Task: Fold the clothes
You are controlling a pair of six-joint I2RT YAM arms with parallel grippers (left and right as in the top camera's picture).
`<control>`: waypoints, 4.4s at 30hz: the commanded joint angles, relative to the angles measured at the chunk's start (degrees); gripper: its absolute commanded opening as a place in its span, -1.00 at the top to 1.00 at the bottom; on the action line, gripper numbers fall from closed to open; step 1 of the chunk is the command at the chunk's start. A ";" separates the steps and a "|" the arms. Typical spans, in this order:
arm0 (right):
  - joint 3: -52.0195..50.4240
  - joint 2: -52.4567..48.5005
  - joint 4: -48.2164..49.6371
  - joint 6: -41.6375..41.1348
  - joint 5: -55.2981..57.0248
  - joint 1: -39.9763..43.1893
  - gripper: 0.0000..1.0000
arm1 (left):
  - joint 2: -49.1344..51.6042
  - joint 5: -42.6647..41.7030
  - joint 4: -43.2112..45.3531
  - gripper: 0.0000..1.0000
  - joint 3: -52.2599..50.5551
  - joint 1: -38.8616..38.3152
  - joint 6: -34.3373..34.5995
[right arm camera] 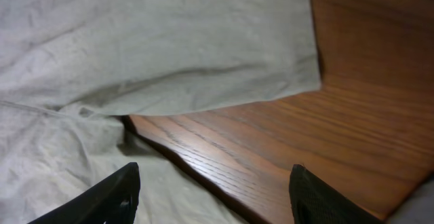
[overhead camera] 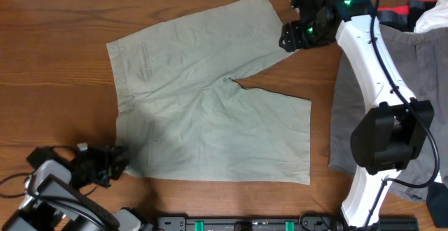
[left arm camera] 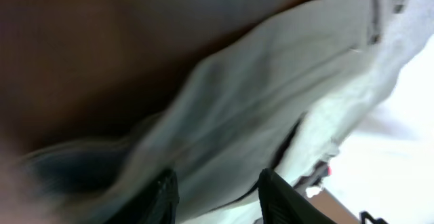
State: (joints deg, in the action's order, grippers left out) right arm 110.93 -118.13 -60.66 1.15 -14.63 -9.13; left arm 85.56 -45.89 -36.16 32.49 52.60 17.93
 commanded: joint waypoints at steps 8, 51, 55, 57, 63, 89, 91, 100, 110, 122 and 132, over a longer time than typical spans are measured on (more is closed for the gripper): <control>0.04 -0.26 -0.11 -2.54 0.24 1.33 -0.40 | -14.25 22.38 -16.52 0.06 11.04 6.88 -9.35; 0.00 -0.26 -5.99 -6.91 -0.87 0.44 -0.43 | -6.69 28.85 2.45 0.05 -0.68 -11.21 4.90; 0.00 -0.26 -5.95 -6.88 -0.85 0.44 -0.43 | -6.69 28.79 2.12 0.05 -0.68 -11.23 4.87; 0.00 -0.26 -5.92 -6.88 -0.87 0.44 -0.44 | -6.69 28.79 1.20 0.20 -0.68 -11.58 4.85; 0.00 -0.26 -5.86 -6.88 -0.85 0.44 -0.44 | -6.69 28.85 0.96 0.78 -1.07 -15.21 4.87; -12.94 -0.28 -20.44 -10.97 0.94 3.91 -0.36 | -24.98 31.80 -13.55 0.88 12.28 -16.55 2.54; -17.46 -0.28 -20.81 -9.97 -1.84 4.09 -0.33 | -24.94 31.80 -14.05 0.88 12.28 -16.57 2.51; -30.51 -0.22 -18.75 -7.30 -4.09 1.79 -0.25 | -24.90 32.52 -14.36 0.88 12.28 -16.57 2.25; -32.72 1.18 -17.16 -2.73 -7.26 -3.50 0.95 | -24.90 32.52 -14.38 0.88 12.28 -16.57 2.27; -38.51 12.83 -21.84 -9.92 -3.74 -14.69 0.86 | -24.90 32.50 -14.40 0.88 12.28 -16.57 2.25; -60.41 28.81 -11.69 -23.15 -11.82 -15.17 0.44 | -24.92 32.50 -14.36 0.88 12.28 -16.57 2.01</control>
State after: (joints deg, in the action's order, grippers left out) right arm 54.11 -93.36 -73.45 -17.15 -22.83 -24.47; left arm 60.86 -14.57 -50.35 43.66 36.25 20.93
